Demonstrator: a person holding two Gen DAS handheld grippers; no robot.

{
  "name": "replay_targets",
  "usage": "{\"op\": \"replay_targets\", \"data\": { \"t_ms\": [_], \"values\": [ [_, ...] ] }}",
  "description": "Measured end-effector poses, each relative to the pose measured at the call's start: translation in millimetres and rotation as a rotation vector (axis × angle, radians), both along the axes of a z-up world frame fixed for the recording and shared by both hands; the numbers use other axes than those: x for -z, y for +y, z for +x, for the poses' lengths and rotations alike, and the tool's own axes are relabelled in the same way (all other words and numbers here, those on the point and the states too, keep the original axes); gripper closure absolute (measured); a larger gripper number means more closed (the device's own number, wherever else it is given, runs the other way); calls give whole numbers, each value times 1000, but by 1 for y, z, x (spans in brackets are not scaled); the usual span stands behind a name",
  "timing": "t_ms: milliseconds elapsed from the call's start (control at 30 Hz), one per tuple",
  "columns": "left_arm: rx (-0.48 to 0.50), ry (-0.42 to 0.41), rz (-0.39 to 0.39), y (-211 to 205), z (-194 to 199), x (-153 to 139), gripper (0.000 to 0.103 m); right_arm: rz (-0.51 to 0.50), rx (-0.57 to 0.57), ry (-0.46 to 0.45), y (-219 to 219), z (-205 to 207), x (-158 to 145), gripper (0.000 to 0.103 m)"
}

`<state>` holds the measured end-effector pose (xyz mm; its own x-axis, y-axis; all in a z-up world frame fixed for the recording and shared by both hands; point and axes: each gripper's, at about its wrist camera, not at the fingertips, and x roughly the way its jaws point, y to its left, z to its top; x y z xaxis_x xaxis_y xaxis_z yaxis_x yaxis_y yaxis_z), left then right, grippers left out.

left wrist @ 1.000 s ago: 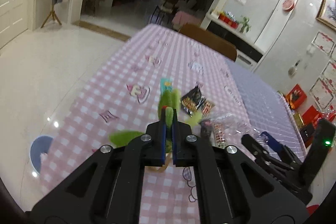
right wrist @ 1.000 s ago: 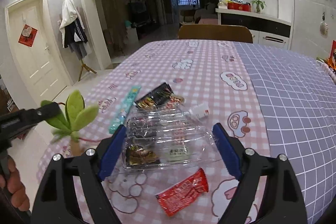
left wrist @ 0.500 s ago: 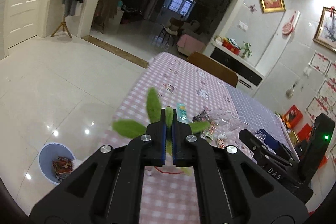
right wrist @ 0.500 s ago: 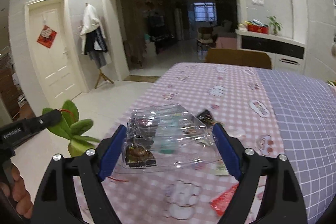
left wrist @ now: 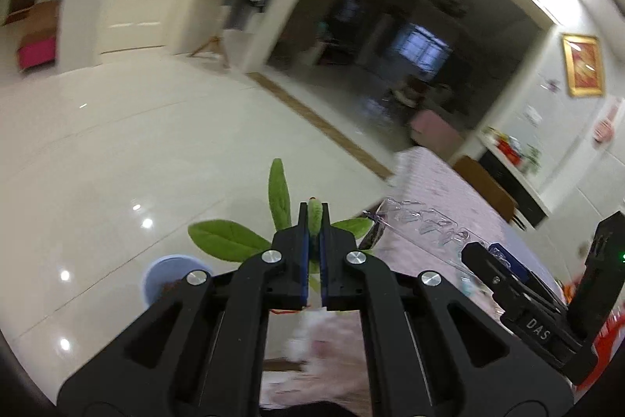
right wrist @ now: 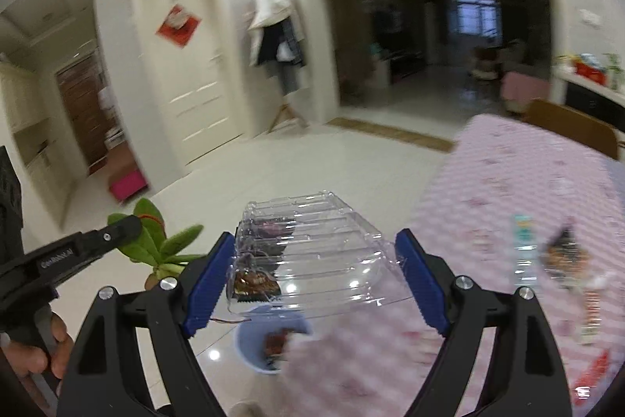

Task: Collect trash
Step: 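Carry leaves and plastic tray over the blue bin and release the tray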

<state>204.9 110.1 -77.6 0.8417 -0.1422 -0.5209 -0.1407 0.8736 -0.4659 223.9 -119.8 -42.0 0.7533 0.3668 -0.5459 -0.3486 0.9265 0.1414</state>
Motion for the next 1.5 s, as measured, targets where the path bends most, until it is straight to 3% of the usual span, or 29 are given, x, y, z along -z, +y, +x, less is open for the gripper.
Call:
{"op": "replay_targets", "data": {
  "t_ms": [133, 333, 600, 767, 1100, 1500],
  "values": [
    [-87, 73, -8, 44, 5, 35, 99, -24, -82, 65, 64, 20, 33, 22],
    [-168, 231, -27, 95, 29, 114, 99, -104, -157, 208, 148, 51, 113, 22],
    [-197, 429, -63, 132, 61, 220, 99, -213, -164, 370, 207, 89, 211, 22],
    [-190, 500, -75, 135, 78, 258, 99, -246, -154, 428, 230, 106, 253, 22],
    [-179, 555, -74, 129, 96, 287, 99, -184, -181, 464, 238, 123, 292, 19],
    [-140, 560, -64, 123, 95, 289, 99, -208, -110, 441, 209, 119, 285, 19]
  ]
}}
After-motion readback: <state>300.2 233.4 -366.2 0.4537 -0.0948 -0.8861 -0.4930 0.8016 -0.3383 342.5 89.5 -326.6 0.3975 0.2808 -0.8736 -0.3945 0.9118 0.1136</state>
